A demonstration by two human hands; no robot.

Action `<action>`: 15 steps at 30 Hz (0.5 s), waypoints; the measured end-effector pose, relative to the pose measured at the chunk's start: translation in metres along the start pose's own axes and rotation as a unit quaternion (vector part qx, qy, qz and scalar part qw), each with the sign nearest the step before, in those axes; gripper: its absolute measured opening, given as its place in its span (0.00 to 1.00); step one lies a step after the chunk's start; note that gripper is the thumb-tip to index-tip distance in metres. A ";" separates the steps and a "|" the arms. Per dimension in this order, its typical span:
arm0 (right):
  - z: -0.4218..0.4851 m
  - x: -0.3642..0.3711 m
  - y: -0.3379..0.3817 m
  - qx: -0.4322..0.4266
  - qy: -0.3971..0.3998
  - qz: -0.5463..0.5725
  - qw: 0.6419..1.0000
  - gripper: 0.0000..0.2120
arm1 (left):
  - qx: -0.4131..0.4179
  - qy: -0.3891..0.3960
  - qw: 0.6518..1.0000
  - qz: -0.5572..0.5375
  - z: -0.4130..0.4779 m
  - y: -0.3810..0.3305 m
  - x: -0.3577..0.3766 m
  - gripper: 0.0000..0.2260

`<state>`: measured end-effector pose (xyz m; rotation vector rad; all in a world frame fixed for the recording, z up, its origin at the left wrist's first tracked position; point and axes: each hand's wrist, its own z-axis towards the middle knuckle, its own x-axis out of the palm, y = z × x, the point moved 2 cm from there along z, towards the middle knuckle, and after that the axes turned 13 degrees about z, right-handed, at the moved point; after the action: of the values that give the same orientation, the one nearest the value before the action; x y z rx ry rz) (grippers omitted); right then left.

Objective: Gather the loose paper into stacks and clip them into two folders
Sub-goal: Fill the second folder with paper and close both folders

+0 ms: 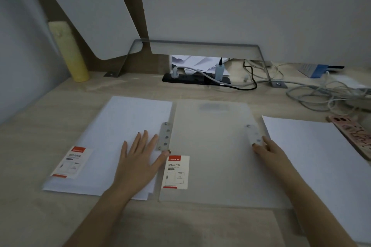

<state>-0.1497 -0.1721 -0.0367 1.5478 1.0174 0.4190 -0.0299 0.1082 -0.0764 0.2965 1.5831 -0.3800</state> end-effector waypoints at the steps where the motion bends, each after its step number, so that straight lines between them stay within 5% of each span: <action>1: 0.001 0.003 0.000 -0.009 -0.013 -0.004 1.000 0.11 | 0.003 0.007 1.000 -0.006 0.000 -0.002 -0.001 0.55; 5: -0.008 0.000 0.006 -0.053 -0.008 0.072 0.996 0.10 | 0.051 0.006 0.997 -0.049 -0.004 -0.024 0.001 0.55; 9: -0.018 -0.012 0.025 -0.004 0.039 0.206 0.978 0.18 | 0.056 -0.005 0.995 -0.082 -0.005 -0.033 0.003 0.55; 15: -0.048 0.003 0.090 -0.032 0.224 0.405 0.886 0.18 | 0.070 0.089 0.968 -0.222 0.000 -0.034 -0.025 0.25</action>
<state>-0.1508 -0.1352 0.0584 1.8100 0.6218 1.4312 -0.0427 0.0788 -0.0493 0.0807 1.8008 -0.8338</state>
